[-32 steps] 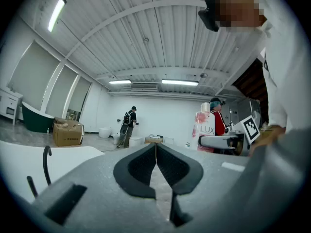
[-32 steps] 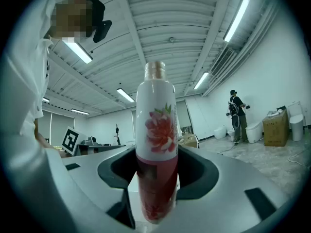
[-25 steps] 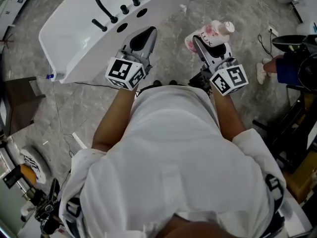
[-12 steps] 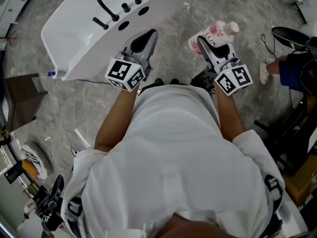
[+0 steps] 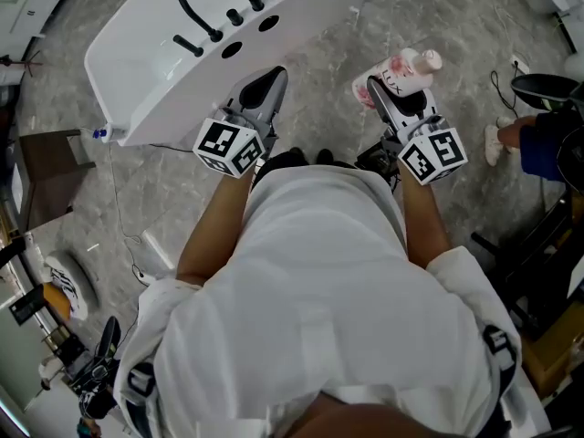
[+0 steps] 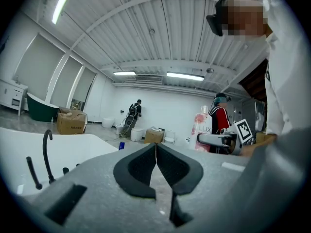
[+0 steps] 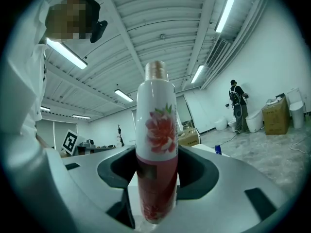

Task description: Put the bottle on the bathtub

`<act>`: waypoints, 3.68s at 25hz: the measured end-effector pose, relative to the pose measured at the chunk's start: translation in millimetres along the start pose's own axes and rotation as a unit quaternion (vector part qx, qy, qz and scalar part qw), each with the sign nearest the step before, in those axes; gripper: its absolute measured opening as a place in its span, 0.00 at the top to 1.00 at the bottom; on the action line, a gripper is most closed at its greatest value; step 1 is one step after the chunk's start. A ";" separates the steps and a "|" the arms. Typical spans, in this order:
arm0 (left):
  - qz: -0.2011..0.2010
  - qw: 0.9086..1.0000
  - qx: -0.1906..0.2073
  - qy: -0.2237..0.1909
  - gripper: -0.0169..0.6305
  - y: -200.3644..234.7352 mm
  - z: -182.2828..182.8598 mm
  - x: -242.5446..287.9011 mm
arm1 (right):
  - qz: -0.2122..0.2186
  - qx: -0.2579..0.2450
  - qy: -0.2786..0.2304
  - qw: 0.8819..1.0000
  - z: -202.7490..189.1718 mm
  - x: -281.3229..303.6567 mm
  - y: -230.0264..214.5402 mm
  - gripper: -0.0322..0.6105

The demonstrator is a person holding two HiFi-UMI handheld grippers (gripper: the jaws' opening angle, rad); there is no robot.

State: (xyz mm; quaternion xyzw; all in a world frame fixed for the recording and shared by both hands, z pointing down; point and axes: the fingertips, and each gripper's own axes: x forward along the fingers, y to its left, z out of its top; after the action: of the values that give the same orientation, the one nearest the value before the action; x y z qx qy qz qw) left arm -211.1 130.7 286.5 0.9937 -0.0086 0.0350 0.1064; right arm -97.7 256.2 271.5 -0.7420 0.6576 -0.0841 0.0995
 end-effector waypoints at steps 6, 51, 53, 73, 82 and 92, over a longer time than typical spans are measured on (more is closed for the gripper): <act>-0.001 1.000 -0.008 0.011 0.95 -13.4 -11.1 6.7 | -0.006 0.008 0.002 1.000 -6.0 -17.4 -15.1 0.59; 0.050 0.991 -0.111 -0.060 0.95 165.5 24.5 157.3 | 0.035 -0.017 0.044 0.998 38.5 180.0 -139.5 0.59; 0.055 0.990 -0.112 -0.061 0.95 182.0 28.1 165.9 | 0.035 -0.018 0.050 0.998 39.7 202.4 -147.1 0.59; 0.073 0.990 -0.099 -0.075 0.95 291.3 37.8 267.3 | 0.048 -0.038 0.062 0.996 57.4 340.2 -235.1 0.59; 0.184 0.976 -0.093 -0.068 0.95 319.5 18.6 311.0 | 0.174 -0.048 0.054 0.982 56.1 410.2 -273.0 0.59; 0.321 0.943 -0.067 -0.050 0.95 349.9 -13.7 361.8 | 0.300 -0.099 0.089 0.944 24.4 476.7 -333.0 0.59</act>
State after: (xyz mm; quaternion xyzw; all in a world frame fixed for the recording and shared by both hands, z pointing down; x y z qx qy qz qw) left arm 140.2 -211.8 399.5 0.9292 -0.3349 0.0168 0.1555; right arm 285.7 -177.7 331.0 -0.5055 0.8612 -0.0505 -0.0130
